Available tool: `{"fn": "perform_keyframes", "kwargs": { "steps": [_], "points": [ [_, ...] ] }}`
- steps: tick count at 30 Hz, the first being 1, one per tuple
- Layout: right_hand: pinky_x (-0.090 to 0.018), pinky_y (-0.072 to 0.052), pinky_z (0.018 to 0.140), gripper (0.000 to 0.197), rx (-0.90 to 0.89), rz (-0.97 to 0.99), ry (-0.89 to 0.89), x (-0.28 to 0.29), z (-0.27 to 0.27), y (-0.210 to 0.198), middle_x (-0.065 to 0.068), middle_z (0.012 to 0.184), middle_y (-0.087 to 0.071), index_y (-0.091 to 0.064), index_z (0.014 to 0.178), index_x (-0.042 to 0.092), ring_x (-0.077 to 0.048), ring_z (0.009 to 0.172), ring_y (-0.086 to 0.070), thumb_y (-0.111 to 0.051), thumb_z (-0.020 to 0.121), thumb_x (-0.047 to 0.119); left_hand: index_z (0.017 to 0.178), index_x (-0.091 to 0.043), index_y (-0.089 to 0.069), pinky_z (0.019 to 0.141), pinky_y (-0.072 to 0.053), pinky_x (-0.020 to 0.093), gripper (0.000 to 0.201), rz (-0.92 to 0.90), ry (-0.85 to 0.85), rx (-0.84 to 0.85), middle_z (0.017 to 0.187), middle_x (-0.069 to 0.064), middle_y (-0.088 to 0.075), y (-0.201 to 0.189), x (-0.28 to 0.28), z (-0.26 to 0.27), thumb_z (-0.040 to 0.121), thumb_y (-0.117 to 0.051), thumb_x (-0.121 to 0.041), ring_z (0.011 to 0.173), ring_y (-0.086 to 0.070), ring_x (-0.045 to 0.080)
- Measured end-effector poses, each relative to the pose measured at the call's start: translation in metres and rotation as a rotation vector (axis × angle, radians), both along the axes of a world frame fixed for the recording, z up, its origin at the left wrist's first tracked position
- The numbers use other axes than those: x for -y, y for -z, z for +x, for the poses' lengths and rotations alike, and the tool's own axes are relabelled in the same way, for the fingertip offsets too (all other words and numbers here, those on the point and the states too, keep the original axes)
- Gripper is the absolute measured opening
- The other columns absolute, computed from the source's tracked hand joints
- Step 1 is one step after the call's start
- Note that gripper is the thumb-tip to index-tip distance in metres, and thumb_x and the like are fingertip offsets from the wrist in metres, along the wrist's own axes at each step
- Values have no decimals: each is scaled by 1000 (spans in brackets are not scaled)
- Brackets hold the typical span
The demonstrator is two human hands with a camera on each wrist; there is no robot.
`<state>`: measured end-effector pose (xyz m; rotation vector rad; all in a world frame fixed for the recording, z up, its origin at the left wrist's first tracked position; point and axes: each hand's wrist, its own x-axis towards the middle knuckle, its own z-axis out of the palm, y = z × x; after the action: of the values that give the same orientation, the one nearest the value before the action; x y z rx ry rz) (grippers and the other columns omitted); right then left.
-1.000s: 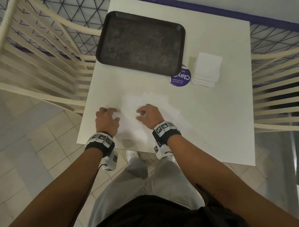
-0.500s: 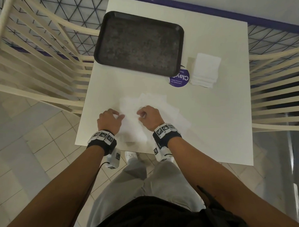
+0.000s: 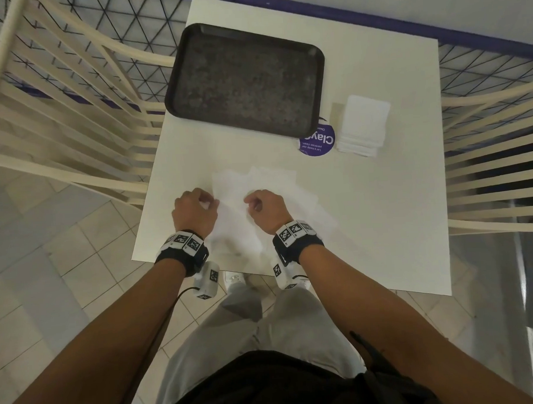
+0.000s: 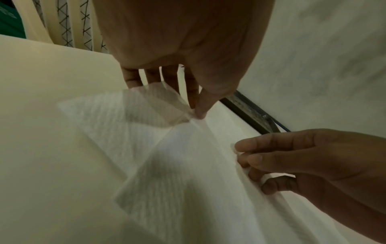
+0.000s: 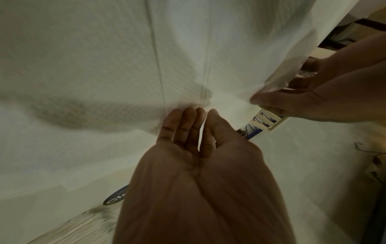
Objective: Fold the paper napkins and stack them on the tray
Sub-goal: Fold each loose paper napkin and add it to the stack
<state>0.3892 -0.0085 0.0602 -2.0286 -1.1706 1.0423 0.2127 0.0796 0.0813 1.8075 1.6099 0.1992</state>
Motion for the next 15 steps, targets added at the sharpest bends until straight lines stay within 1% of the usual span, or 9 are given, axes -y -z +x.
{"fn": "perform_keyframes", "kwargs": {
  "steps": [2,5,7,8,9,11,12,14,15],
  "points": [
    [-11,-44,80,25,-18,-11,29,0,1,0,-6,101,-69,-71,107,9,-12,82,-59,-59,87,1,89,-24,-64,91,-50,42,10,62,10,32,104,5,-70,-2,-1,1,92,-73,-27,102,-63,29],
    [-13,-43,80,21,-61,-26,85,1,1,0,-2,97,-69,-69,108,10,-9,80,-59,-62,89,5,94,-20,-67,88,-44,31,8,104,-37,111,102,4,-71,-6,-3,2,94,-73,-26,100,-63,22],
    [-14,-43,81,21,-83,-48,111,1,1,-1,1,91,-66,-67,112,11,-9,80,-58,-66,91,12,98,-16,-68,88,-47,30,11,111,-83,191,99,-1,-70,-11,-3,4,95,-71,-27,95,-62,16],
    [-16,-43,82,23,-97,-64,126,1,2,-3,1,91,-65,-66,115,11,-10,82,-59,-66,92,16,99,-16,-67,86,-48,27,12,111,-96,234,96,-3,-70,-14,-3,5,95,-70,-27,92,-62,13],
    [-17,-43,84,26,-110,-80,144,0,3,-5,1,93,-65,-65,118,11,-11,85,-59,-66,94,21,99,-15,-66,83,-48,21,12,112,-103,271,94,-4,-70,-16,-2,6,96,-70,-26,90,-63,11],
    [-23,-45,91,32,-118,-99,180,-2,6,-12,-1,101,-65,-63,124,13,-14,94,-59,-62,97,31,100,-14,-64,76,-42,7,12,125,-89,325,91,-5,-70,-22,-2,9,96,-69,-24,86,-64,9],
    [-26,-45,95,36,-115,-96,195,-3,7,-17,-2,106,-65,-62,127,14,-15,97,-59,-59,99,35,100,-14,-63,74,-40,3,12,131,-77,352,91,-5,-69,-25,-3,10,96,-69,-24,84,-64,7],
    [-29,-42,97,41,-129,-87,224,-6,10,-25,-3,113,-64,-59,132,15,-16,102,-57,-53,101,41,101,-16,-61,70,-41,1,12,122,-66,398,88,-7,-68,-31,-4,14,97,-69,-24,81,-64,2],
    [-29,-42,97,42,-152,-91,239,-8,12,-28,-1,112,-64,-60,131,15,-16,102,-56,-50,102,44,101,-16,-61,68,-41,1,12,111,-66,410,86,-8,-67,-33,-4,17,98,-68,-24,79,-63,0]
  ]
}}
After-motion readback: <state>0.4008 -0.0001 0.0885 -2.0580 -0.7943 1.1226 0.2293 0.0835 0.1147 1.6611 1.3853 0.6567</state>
